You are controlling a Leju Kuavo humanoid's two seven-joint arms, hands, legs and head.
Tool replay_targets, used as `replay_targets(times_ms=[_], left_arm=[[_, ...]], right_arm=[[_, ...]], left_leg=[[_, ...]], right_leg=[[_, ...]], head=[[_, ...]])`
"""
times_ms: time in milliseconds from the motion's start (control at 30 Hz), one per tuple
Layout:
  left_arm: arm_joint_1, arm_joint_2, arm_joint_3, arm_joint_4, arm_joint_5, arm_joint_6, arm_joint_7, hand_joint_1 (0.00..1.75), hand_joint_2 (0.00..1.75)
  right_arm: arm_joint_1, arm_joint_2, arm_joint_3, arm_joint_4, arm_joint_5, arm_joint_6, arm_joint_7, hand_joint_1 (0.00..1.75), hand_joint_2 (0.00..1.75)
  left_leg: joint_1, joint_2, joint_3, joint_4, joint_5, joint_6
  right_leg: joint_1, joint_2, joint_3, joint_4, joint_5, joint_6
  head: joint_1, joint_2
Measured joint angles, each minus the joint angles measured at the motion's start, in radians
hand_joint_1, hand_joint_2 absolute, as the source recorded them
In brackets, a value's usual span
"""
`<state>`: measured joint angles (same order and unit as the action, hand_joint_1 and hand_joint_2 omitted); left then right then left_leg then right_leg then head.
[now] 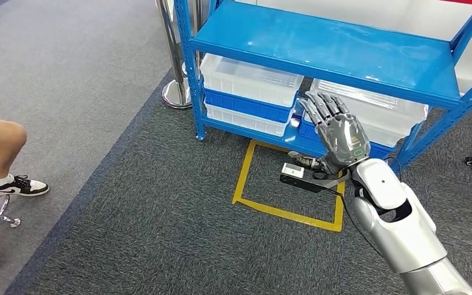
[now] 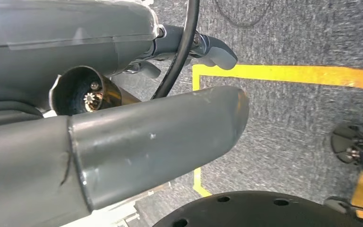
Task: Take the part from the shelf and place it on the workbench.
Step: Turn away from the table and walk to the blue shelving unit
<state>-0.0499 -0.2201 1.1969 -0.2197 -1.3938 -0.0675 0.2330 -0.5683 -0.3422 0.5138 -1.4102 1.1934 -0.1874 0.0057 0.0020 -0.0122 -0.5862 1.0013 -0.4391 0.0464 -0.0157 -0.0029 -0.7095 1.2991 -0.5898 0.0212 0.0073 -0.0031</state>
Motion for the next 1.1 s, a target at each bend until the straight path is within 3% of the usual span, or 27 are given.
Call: replay_targets(times_ms=[100, 133, 200, 267, 367, 400, 433, 500, 533, 567, 700, 733, 800, 833, 900, 933, 967, 1000, 1067, 1100], left_arm=[[0.001, 0.0, 0.004, 0.0, 0.001, -0.002, 0.0, 0.0, 0.0], [0.0, -0.001, 0.006, 0.0, 0.001, -0.002, 0.0, 0.0, 0.0], [-0.002, -0.001, 0.007, 0.0, 0.001, -0.002, -0.001, 0.0, 0.0], [-0.002, -0.001, 0.008, 0.0, 0.001, -0.001, -0.001, 0.0, 0.0], [-0.001, -0.001, 0.013, 0.0, 0.002, 0.0, -0.002, 0.0, 0.0], [0.0, -0.001, 0.014, 0.0, 0.002, 0.0, -0.002, 0.0, 0.0], [0.001, -0.001, 0.015, 0.0, 0.002, 0.0, -0.002, 0.0, 0.0], [0.004, -0.001, 0.015, 0.0, 0.002, 0.001, -0.002, 0.0, 0.0], [0.006, -0.001, 0.016, 0.0, 0.002, 0.001, -0.002, 0.0, 0.0], [0.007, -0.001, 0.016, 0.0, 0.003, 0.001, -0.003, 0.0, 0.0], [0.007, -0.001, 0.017, 0.0, 0.004, 0.003, -0.004, 0.0, 0.0], [0.009, -0.001, 0.017, 0.0, 0.005, 0.003, -0.005, 0.0, 0.0], [0.01, -0.002, 0.018, 0.0, 0.006, 0.003, -0.006, 0.0, 0.0], [0.009, -0.002, 0.018, 0.0, 0.007, 0.003, -0.006, 0.0, 0.0], [0.008, -0.002, 0.019, 0.0, 0.008, 0.003, -0.007, 0.0, 0.0], [0.009, -0.002, 0.019, 0.0, 0.008, 0.003, -0.007, 0.0, 0.0], [0.009, -0.002, 0.02, 0.0, 0.008, 0.003, -0.008, 0.0, 0.0], [0.011, -0.002, 0.021, 0.0, 0.008, 0.003, -0.008, 0.0, 0.0], [0.018, -0.003, 0.023, 0.0, 0.009, 0.002, -0.008, 0.0, 0.0], [0.018, -0.003, 0.023, 0.0, 0.009, 0.001, -0.008, 0.0, 0.0]], right_arm=[[-0.002, 0.0, -0.004, 0.006, -0.002, 0.002, -0.002, 0.0, 0.0], [-0.002, 0.0, -0.006, 0.007, -0.002, 0.002, -0.002, 0.0, 0.0], [-0.002, 0.0, -0.007, 0.007, -0.004, 0.002, -0.004, 0.0, 0.0], [-0.004, 0.0, -0.009, 0.006, -0.006, 0.003, -0.005, 0.0, 0.0], [-0.003, 0.0, -0.011, 0.006, -0.007, 0.003, -0.006, 0.0, 0.0], [-0.002, 0.0, -0.011, 0.007, -0.007, 0.004, -0.006, 0.0, 0.0], [-0.001, 0.0, -0.011, 0.007, -0.007, 0.004, -0.006, 0.0, 0.0], [-0.001, 0.001, -0.011, 0.007, -0.008, 0.004, -0.007, 0.0, 0.0], [-0.002, 0.002, -0.011, 0.008, -0.008, 0.004, -0.007, 0.0, 0.0], [-0.002, 0.002, -0.011, 0.008, -0.009, 0.005, -0.007, 0.0, 0.0], [-0.003, 0.002, -0.011, 0.009, -0.017, 0.01, -0.008, 0.0, 0.0], [-0.004, 0.002, -0.012, 0.009, -0.02, 0.011, -0.008, 0.0, 0.0], [-0.007, 0.003, -0.012, 0.01, -0.024, 0.015, -0.009, 0.0, 0.0], [-0.007, 0.003, -0.012, 0.012, -0.026, 0.017, -0.009, 0.0, 0.0], [-0.005, 0.003, -0.012, 0.017, -0.032, 0.023, -0.009, 0.0, 0.0], [-0.003, 0.003, -0.012, 0.019, -0.036, 0.026, -0.009, 0.0, 0.0], [-0.002, 0.002, -0.012, 0.021, -0.04, 0.029, -0.009, 0.0, 0.0], [-0.002, 0.002, -0.012, 0.023, -0.043, 0.03, -0.009, 0.0, 0.0], [0.0, 0.001, -0.013, 0.029, -0.044, 0.033, -0.009, 0.0, 0.0], [0.002, 0.001, -0.013, 0.031, -0.044, 0.035, -0.009, 0.0, 0.0]], left_leg=[[-0.004, -0.007, 0.027, 0.018, -0.036, -0.017], [-0.006, -0.008, 0.03, 0.02, -0.043, -0.022], [-0.005, -0.007, 0.032, 0.022, -0.052, -0.032], [-0.003, -0.002, 0.013, 0.071, -0.074, -0.045], [0.003, 0.005, -0.104, 0.265, -0.13, -0.057], [0.004, 0.006, -0.141, 0.309, -0.129, -0.059], [0.005, 0.006, -0.161, 0.315, -0.105, -0.058], [0.004, 0.006, -0.146, 0.215, -0.003, -0.05], [0.001, 0.007, -0.124, 0.153, 0.039, -0.043], [-0.003, 0.007, -0.101, 0.1, 0.062, -0.036], [-0.007, 0.006, -0.047, 0.016, 0.027, -0.014], [-0.005, 0.005, -0.029, 0.003, 0.022, -0.009], [-0.002, 0.003, 0.012, -0.02, 0.01, 0.002], [-0.003, 0.002, 0.028, -0.026, 0.001, 0.005], [-0.004, 0.001, 0.059, -0.03, -0.023, 0.007], [-0.004, 0.001, 0.078, -0.031, -0.038, 0.007], [-0.004, 0.003, 0.1, -0.031, -0.055, 0.005], [-0.005, 0.007, 0.125, -0.031, -0.073, 0.003], [-0.008, 0.016, 0.164, -0.027, -0.113, -0.003], [-0.01, 0.022, 0.176, -0.026, -0.132, -0.009]], right_leg=[[0.002, 0.003, 0.079, -0.21, 0.126, -0.008], [0.004, 0.004, 0.094, -0.243, 0.133, -0.013], [0.002, 0.005, 0.102, -0.251, 0.126, -0.025], [-0.003, 0.004, 0.12, -0.259, 0.117, -0.038], [-0.004, -0.001, 0.149, -0.263, 0.095, -0.046], [-0.004, -0.001, 0.159, -0.263, 0.085, -0.046], [-0.004, 0.0, 0.173, -0.263, 0.075, -0.045], [-0.004, 0.001, 0.206, -0.263, 0.05, -0.041], [-0.004, 0.001, 0.22, -0.266, 0.038, -0.037], [-0.003, 0.001, 0.23, -0.27, 0.028, -0.032], [-0.002, 0.0, 0.251, -0.281, 0.028, -0.007], [-0.002, 0.0, 0.249, -0.26, 0.036, -0.003], [-0.004, 0.002, 0.196, -0.166, 0.035, 0.002], [-0.004, 0.003, 0.155, -0.108, 0.022, 0.003], [-0.004, 0.003, 0.068, -0.026, -0.029, 0.006], [-0.004, 0.003, 0.039, -0.021, -0.046, 0.006], [-0.004, 0.002, 0.02, -0.041, -0.044, 0.006], [-0.004, -0.002, 0.012, -0.084, -0.014, 0.004], [0.004, -0.035, 0.003, -0.194, 0.129, -0.009], [0.011, -0.046, 0.001, -0.228, 0.185, -0.017]], head=[[0.001, 0.0], [0.001, 0.0], [0.0, 0.0], [0.0, 0.0], [-0.001, 0.0], [-0.001, 0.0], [-0.001, 0.0], [-0.001, 0.0], [0.0, 0.0], [-0.001, 0.0], [-0.001, 0.0], [0.0, 0.0], [0.001, 0.0], [0.001, 0.0], [0.002, 0.0], [0.002, 0.0], [0.002, 0.0], [0.002, 0.0], [0.001, 0.0], [0.0, 0.0]])
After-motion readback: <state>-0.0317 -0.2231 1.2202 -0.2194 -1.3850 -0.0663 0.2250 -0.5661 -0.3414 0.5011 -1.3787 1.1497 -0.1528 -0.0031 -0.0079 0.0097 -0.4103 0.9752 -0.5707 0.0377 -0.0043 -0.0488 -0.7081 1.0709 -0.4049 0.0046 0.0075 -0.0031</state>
